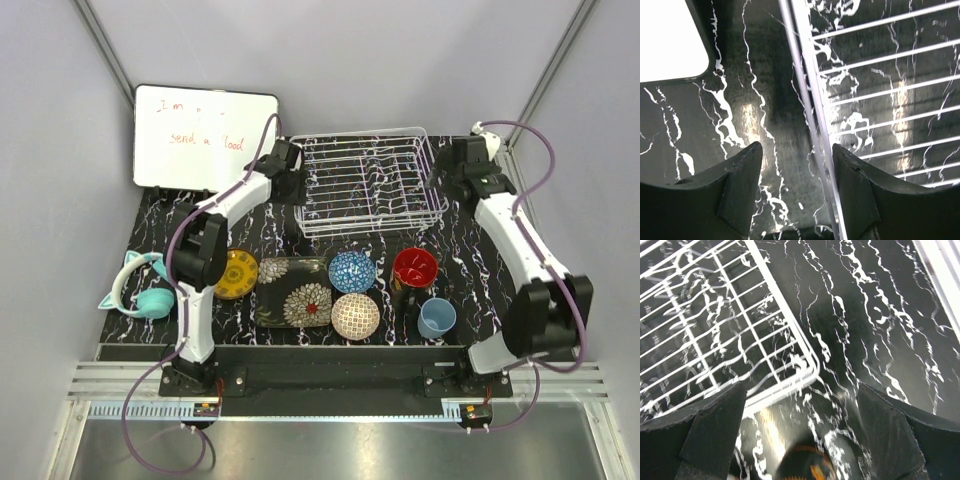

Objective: Load the mixed dishes into the dish rack

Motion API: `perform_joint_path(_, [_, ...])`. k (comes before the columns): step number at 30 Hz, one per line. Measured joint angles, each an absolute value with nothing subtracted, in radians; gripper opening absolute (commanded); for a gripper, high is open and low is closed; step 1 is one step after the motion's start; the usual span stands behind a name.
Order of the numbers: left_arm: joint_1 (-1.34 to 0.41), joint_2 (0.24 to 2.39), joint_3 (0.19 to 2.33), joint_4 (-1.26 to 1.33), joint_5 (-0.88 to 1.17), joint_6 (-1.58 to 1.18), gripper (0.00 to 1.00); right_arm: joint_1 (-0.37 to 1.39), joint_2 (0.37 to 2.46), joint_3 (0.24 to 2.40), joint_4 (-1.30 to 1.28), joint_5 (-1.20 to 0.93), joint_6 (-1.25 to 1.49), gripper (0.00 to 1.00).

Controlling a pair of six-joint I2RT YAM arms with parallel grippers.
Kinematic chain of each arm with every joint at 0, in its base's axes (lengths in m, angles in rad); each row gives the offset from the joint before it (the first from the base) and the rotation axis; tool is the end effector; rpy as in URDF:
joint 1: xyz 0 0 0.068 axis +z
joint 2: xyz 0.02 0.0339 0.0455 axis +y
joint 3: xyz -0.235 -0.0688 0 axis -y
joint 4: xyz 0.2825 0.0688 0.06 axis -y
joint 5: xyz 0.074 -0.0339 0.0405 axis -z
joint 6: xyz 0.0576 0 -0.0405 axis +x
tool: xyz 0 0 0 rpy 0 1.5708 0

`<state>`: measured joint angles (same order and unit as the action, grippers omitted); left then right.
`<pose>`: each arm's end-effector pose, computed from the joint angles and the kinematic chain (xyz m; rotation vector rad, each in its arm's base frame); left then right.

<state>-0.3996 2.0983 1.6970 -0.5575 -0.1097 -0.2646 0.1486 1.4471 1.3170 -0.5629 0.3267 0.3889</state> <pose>0.4605 -0.1876 0.1540 0.1266 2.5228 -0.1290 0.3764 0.0377 0.2874 0.4356 2.1786 -0.0759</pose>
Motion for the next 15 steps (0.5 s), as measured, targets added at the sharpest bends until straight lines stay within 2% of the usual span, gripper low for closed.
perform_joint_path(3, [-0.401,2.075,1.666,-0.542,-0.103,-0.223,0.59,0.149,1.560,1.345,-0.516,0.333,0.389,0.96])
perform_joint_path(7, [-0.402,2.057,1.637,-0.504,-0.087,-0.158,0.57,0.149,1.727,1.404,-0.476,0.348,0.377,0.87])
perform_joint_path(8, [-0.402,2.051,1.622,-0.485,-0.084,-0.137,0.57,0.149,1.766,1.419,-0.464,0.350,0.371,0.78])
perform_joint_path(11, [-0.402,2.030,1.583,-0.439,-0.083,-0.090,0.56,0.149,1.837,1.433,-0.450,0.348,0.364,0.66])
perform_joint_path(15, [-0.398,2.017,1.563,-0.420,-0.084,-0.051,0.56,0.149,1.840,1.406,-0.441,0.329,0.376,0.64])
